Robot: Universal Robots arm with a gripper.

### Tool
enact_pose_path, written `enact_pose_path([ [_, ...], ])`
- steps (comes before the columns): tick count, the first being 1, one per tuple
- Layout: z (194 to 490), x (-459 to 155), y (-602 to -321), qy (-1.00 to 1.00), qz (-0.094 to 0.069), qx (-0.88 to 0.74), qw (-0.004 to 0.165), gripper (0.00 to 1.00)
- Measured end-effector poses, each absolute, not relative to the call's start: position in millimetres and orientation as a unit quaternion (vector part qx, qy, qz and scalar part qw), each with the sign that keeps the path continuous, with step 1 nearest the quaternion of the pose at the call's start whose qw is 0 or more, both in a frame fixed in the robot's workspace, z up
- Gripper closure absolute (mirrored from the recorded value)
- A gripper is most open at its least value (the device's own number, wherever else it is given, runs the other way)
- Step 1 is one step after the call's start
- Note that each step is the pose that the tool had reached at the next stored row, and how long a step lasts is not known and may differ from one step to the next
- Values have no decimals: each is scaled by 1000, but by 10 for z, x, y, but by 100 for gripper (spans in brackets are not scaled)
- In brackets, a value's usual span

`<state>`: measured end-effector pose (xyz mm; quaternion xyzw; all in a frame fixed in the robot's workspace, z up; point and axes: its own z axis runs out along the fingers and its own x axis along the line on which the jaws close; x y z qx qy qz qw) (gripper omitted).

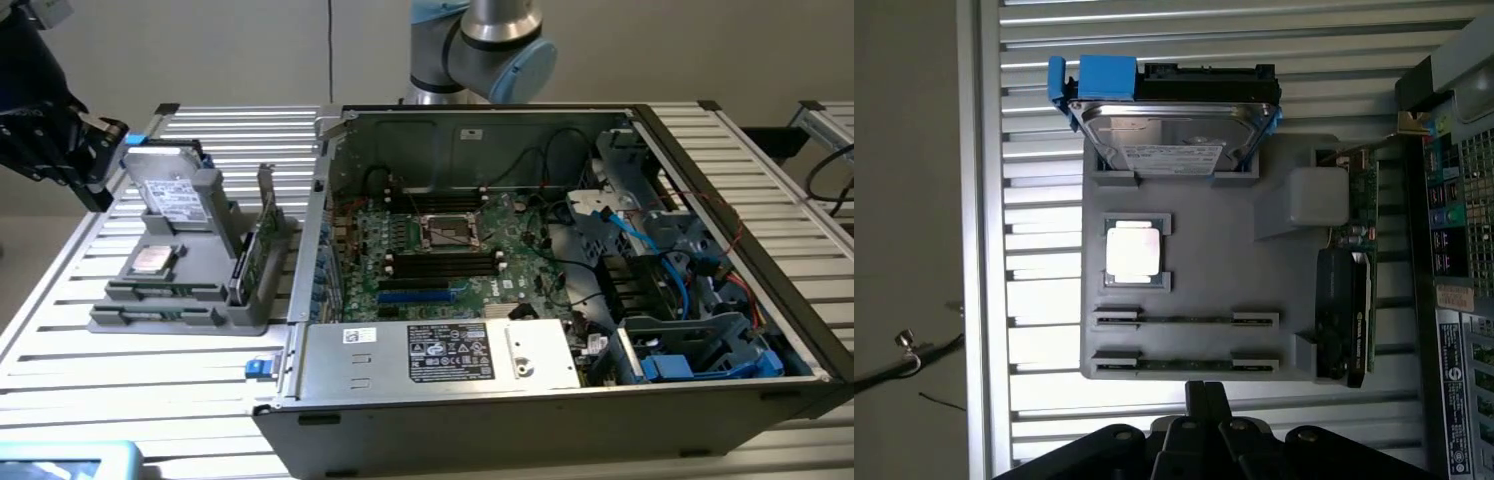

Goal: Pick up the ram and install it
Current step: 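Pick up the ram and move it above insertion slot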

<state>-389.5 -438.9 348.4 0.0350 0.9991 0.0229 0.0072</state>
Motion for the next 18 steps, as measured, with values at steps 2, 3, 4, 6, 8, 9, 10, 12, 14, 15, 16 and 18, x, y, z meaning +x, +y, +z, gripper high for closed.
enact_pose_path([
  [2,3484,-3895,-4389,999,23,35,7,89],
  [3,3484,-3895,-4389,999,23,35,7,89],
  [4,3484,-3896,-4389,999,23,35,7,89],
  [6,3484,-3896,-4389,999,23,35,7,89],
  [8,3484,-3896,-4389,999,23,35,7,89],
  [9,3484,-3896,-4389,999,23,35,7,89],
  [10,3484,-3896,-4386,999,23,35,7,89],
  [12,3484,-3898,-4382,999,23,26,7,89],
  [14,3482,-3898,-4382,1000,23,8,7,89],
  [15,3483,-3898,-4382,1000,23,-1,6,89],
  [16,3483,-3898,-4382,1000,23,-10,6,89],
  [18,3482,-3898,-4382,999,24,-28,6,89],
])
